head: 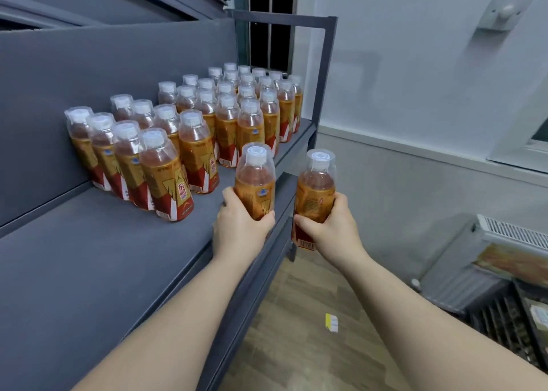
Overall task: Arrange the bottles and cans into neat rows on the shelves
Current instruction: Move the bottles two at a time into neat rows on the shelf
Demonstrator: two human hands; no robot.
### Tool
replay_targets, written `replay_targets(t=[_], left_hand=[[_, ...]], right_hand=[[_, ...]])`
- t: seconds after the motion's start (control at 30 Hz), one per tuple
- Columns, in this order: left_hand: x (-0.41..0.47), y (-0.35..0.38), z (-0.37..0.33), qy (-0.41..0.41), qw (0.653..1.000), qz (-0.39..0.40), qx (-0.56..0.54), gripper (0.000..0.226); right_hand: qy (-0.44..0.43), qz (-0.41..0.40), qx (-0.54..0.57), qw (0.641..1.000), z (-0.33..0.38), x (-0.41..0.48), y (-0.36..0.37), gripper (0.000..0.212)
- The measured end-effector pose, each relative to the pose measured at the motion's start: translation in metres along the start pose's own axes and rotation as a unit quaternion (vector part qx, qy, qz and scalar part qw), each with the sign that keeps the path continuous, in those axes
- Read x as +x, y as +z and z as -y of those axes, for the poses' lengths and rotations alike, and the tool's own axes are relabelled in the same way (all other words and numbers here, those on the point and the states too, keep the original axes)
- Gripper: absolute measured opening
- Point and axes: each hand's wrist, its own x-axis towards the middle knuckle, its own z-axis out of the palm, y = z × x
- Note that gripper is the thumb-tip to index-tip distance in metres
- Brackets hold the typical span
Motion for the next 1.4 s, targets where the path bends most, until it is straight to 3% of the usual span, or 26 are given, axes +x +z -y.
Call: replay_targets(t=[0.13, 0.3, 0.63, 0.77, 1.13, 1.4], left_hand=[[0.022, -0.004, 0.010, -0.028, 0.998, -0.051, 0.002, 0.081], [0.043, -0.004, 0.020, -0.078, 0.991, -0.112, 0.011, 0.078], [0.056, -0.003, 0.025, -0.185, 0.955, -0.229, 0.035, 0.074], [0.055, 0.003, 0.025, -0.205, 0.943, -0.260, 0.032, 0.076], [0.056, 0.011, 0.024, -0.240, 0.926, -0.287, 0.045, 0.081], [0.049, 0.010, 0.024, -0.241, 0.925, -0.293, -0.017, 0.082]], right_hand=[[-0.023, 0.050, 0.006, 0.998, 0.006, 0.033, 0.024, 0.071], [-0.064, 0.115, 0.017, 0.991, 0.013, 0.074, 0.058, 0.063], [-0.150, 0.254, 0.044, 0.955, 0.034, 0.135, 0.109, 0.062], [-0.161, 0.297, 0.052, 0.940, 0.032, 0.149, 0.122, 0.071], [-0.194, 0.325, 0.050, 0.924, 0.026, 0.167, 0.136, 0.085], [-0.216, 0.379, 0.017, 0.900, 0.014, 0.177, 0.131, 0.072]])
